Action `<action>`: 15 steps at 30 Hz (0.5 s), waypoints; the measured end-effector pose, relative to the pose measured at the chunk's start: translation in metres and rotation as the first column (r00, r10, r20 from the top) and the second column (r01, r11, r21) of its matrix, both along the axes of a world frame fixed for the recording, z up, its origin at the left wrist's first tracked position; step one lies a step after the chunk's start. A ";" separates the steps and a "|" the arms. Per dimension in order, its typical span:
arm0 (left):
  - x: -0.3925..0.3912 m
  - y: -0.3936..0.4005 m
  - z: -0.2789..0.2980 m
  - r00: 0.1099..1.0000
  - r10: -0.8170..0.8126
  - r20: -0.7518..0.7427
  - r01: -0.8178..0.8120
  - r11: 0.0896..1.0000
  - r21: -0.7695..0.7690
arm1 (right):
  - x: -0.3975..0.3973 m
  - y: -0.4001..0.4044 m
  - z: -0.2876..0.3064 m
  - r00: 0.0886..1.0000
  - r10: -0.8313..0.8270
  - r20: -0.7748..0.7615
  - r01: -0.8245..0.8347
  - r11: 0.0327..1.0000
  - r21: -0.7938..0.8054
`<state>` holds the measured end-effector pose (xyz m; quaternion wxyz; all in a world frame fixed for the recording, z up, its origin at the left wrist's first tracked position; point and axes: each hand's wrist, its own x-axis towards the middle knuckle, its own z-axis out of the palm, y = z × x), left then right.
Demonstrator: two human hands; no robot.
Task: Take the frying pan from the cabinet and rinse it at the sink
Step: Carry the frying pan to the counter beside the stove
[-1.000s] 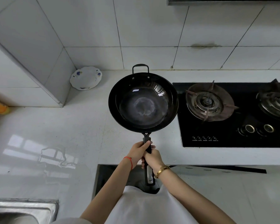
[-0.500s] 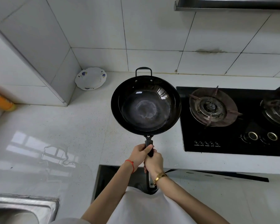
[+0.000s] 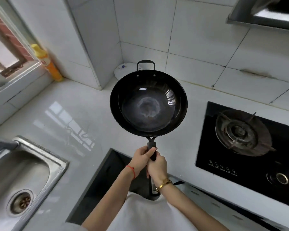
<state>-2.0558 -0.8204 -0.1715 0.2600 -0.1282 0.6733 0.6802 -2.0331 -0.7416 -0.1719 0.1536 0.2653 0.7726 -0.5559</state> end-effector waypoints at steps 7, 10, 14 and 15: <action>0.058 -0.010 0.000 0.968 0.249 -0.008 -0.249 0.968 -0.024 | 0.038 -0.002 0.005 0.969 0.248 -0.019 -0.249 0.968 -0.040; 0.084 -0.013 0.001 0.940 0.342 -0.016 -0.342 0.939 -0.021 | 0.054 -0.005 0.001 0.939 0.343 -0.019 -0.343 0.937 -0.061; 0.115 -0.022 -0.002 0.875 0.483 -0.024 -0.484 0.875 -0.030 | 0.073 -0.015 -0.002 0.877 0.480 0.011 -0.478 0.874 -0.090; 0.123 -0.024 -0.002 0.857 0.515 -0.029 -0.516 0.856 -0.033 | 0.078 -0.018 -0.002 0.861 0.508 0.012 -0.505 0.858 -0.097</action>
